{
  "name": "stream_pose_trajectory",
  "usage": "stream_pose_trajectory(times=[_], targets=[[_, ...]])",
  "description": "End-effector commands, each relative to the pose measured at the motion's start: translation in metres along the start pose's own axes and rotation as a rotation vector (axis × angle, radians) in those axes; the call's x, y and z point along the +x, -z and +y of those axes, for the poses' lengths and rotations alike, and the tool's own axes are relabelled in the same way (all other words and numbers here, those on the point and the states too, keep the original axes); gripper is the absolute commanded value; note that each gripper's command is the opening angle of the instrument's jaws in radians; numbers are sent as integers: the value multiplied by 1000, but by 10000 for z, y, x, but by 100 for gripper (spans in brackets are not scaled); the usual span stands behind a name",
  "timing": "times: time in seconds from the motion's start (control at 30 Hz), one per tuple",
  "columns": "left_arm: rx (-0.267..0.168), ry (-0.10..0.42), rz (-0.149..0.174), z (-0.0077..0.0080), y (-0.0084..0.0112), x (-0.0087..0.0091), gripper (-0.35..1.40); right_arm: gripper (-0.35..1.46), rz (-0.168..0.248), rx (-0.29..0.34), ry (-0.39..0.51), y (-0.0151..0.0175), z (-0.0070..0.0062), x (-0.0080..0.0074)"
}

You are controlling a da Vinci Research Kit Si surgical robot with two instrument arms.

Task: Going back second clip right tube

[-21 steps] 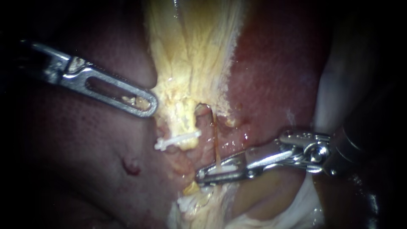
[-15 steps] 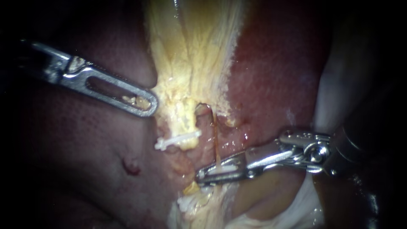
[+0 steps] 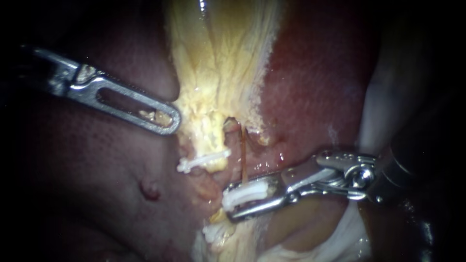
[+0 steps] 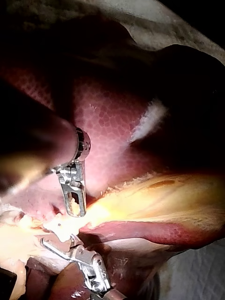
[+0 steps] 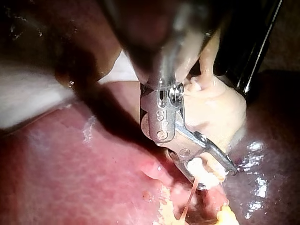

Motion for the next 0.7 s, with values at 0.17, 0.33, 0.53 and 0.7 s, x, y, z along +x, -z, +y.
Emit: stream_pose_trajectory(times=[0.17,0.33,0.53,0.7], targets=[[0,0,0,0,0,0,-35,49,29,-67,87,6,8,-1],[1,-1,1,1,1,1,-35,49,21,-85,131,15,12,-4],[1,-1,1,1,2,1,-35,49,-12,-102,188,33,7,-5],[1,-1,1,1,2,1,-35,49,-5,-120,256,61,-1,7]])
